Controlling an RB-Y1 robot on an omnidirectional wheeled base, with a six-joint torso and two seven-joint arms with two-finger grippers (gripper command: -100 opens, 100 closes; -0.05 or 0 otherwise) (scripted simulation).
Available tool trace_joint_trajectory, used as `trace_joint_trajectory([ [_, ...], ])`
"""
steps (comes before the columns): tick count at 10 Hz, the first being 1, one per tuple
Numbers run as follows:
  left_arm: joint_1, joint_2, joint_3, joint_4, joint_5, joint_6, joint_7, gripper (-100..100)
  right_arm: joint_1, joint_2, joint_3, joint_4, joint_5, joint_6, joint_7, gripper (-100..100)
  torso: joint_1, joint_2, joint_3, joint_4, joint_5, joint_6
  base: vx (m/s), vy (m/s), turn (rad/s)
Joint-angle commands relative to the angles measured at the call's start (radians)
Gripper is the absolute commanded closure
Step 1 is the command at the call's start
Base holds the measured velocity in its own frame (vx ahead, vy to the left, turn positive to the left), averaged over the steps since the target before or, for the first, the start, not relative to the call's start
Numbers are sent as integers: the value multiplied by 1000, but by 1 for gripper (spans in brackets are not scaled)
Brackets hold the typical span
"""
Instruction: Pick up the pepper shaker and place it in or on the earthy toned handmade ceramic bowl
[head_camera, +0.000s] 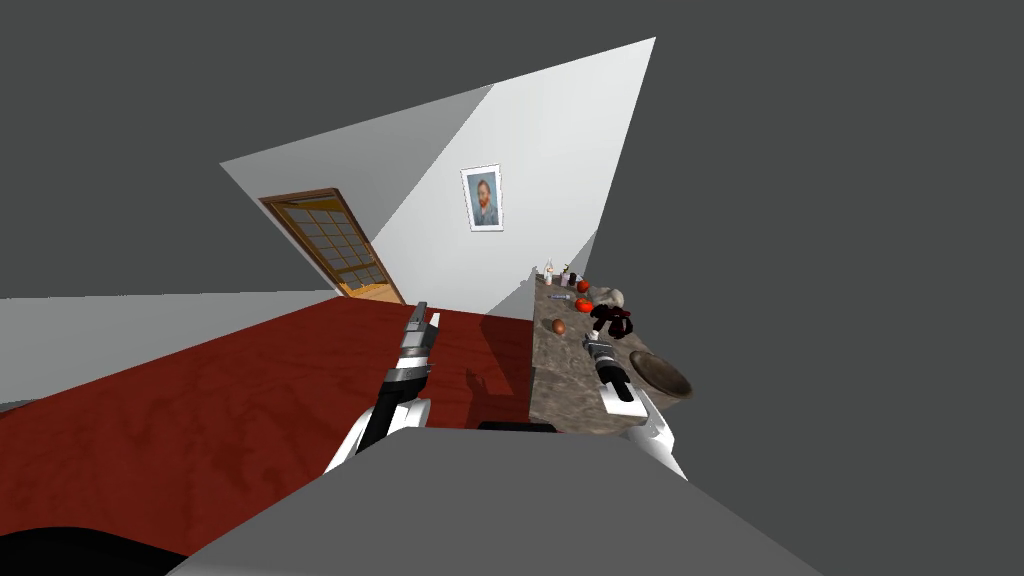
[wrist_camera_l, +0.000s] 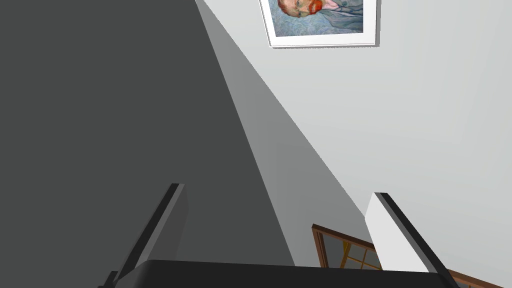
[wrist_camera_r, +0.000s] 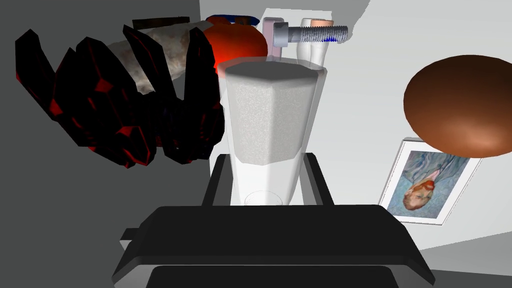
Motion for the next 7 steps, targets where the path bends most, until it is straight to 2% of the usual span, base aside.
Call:
trace_joint_trajectory([
  [1, 0, 0, 0, 0, 0, 0, 0, 0, 0, 0, 0, 0, 0, 0, 0, 100, 0, 0, 0, 0, 0, 0, 0, 0, 0],
  [2, 0, 0, 0, 0, 0, 0, 0, 0, 0, 0, 0, 0, 0, 0, 0, 100, 0, 0, 0, 0, 0, 0, 0, 0, 0],
  [3, 0, 0, 0, 0, 0, 0, 0, 0, 0, 0, 0, 0, 0, 0, 0, 0, 0, 0, 0, 0, 0, 0, 0, 0, 0],
  [4, 0, 0, 0, 0, 0, 0, 0, 0, 9, -5, -1, -5, 30, -9, -31, 100, 0, 0, 0, 0, 0, 0, 13, 26, -72],
  [5, 0, 0, 0, 0, 0, 0, 0, 0, 19, -10, -4, -8, 66, -21, -64, 100, 1, 0, 0, 0, 0, 1, 28, 49, -101],
  [6, 0, 0, 0, 0, 0, 0, 0, 0, 19, -10, -4, -8, 66, -21, -72, 100, 3, -1, -1, 0, 1, 1, 32, 37, -43],
  [7, 0, 0, 0, 0, 0, 0, 0, 0, 28, -15, -6, -11, 102, -33, -110, 100, 2, -2, -1, 0, 0, 0, 31, 33, -54],
])
